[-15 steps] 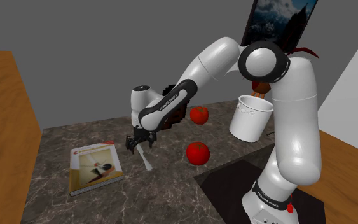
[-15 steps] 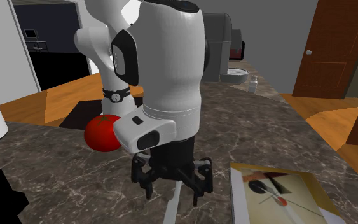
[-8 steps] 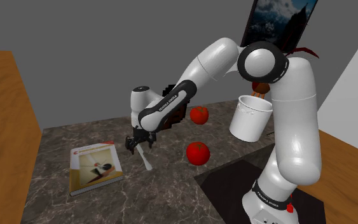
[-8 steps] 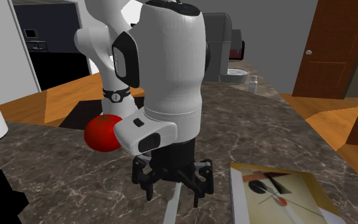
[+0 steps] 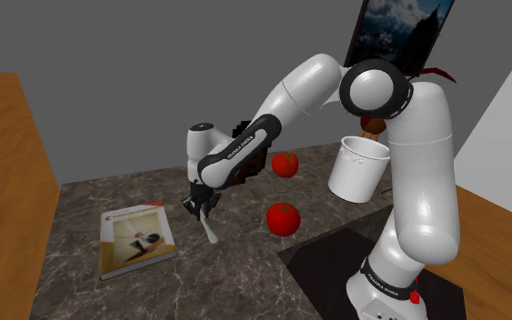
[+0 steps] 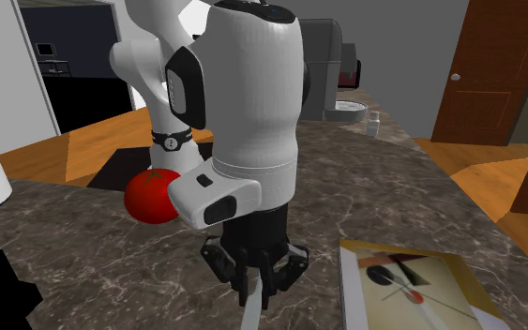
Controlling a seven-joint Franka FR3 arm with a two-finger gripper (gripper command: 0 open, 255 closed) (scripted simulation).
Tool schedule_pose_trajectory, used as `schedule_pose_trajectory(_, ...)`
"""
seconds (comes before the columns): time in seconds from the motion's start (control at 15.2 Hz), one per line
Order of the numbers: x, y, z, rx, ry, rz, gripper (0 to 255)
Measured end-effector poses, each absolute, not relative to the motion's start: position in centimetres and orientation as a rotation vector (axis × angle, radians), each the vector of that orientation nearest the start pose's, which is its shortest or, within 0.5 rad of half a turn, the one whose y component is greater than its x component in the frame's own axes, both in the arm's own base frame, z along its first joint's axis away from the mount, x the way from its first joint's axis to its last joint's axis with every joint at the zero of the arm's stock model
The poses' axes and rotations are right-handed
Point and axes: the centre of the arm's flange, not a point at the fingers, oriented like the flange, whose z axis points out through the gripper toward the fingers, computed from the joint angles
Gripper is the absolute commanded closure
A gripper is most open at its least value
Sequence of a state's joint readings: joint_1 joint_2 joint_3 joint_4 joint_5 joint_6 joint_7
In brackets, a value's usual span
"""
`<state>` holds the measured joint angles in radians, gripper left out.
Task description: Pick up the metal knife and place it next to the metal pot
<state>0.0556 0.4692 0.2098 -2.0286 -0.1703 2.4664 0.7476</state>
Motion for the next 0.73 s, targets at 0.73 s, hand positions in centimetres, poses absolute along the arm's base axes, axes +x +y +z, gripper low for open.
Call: schedule_pose_trajectory(0.73, 57.8, 15.6, 25.9, -3.105, 0.58, 0.014, 255)
